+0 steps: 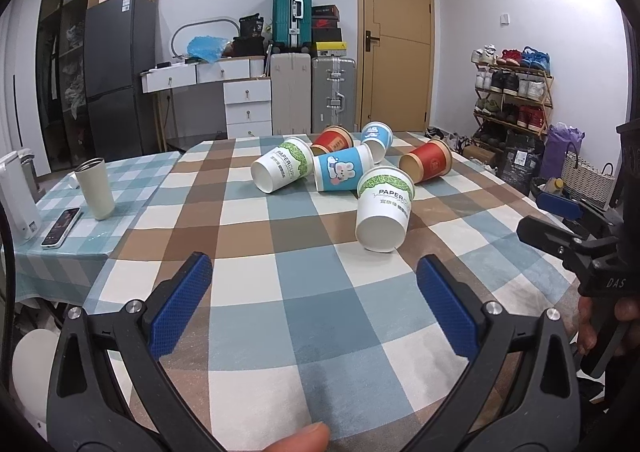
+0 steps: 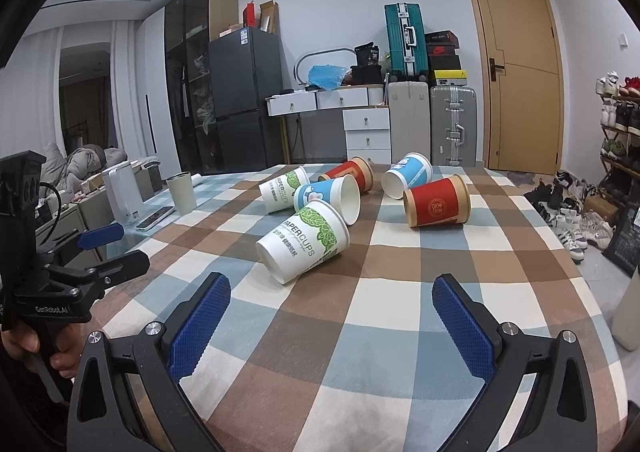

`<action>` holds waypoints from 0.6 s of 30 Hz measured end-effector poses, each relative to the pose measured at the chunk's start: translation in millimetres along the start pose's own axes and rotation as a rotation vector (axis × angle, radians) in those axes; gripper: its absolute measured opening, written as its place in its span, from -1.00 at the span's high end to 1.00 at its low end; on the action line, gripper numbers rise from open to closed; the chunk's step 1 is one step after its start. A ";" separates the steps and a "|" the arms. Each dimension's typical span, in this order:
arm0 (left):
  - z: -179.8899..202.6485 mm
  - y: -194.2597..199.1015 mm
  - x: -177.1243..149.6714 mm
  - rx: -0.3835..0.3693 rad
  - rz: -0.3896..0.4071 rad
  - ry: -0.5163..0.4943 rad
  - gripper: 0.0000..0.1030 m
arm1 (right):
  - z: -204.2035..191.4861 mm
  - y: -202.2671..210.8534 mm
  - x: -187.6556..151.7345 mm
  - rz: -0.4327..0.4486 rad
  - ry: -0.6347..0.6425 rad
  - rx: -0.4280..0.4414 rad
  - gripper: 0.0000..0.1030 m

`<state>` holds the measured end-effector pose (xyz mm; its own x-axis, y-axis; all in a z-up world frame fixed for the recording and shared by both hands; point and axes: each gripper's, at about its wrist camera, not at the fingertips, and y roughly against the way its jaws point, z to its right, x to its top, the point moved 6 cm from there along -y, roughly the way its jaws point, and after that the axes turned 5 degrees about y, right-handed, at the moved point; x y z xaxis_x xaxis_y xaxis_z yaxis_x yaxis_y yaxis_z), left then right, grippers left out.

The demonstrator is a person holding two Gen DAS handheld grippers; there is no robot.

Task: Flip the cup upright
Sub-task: 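Move the left gripper to the white leaf-band cup and close around it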

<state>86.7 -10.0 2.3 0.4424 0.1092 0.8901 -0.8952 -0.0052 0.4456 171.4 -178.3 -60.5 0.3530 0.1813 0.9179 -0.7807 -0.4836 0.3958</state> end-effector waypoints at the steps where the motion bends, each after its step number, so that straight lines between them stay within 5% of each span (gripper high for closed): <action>1: 1.1 -2.4 1.8 -0.006 -0.010 0.003 -0.98 | 2.0 -2.5 1.3 -0.006 0.000 -0.007 -1.00; 18: 25.5 -79.5 17.4 -0.021 -0.199 -0.077 -0.98 | 37.3 -37.8 -7.6 -0.140 -0.102 -0.021 -1.00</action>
<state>166.9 -33.0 -15.2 0.6124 0.0293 0.7900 -0.7905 0.0296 0.6117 217.5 -193.3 -83.6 0.5087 0.1577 0.8464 -0.7301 -0.4419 0.5212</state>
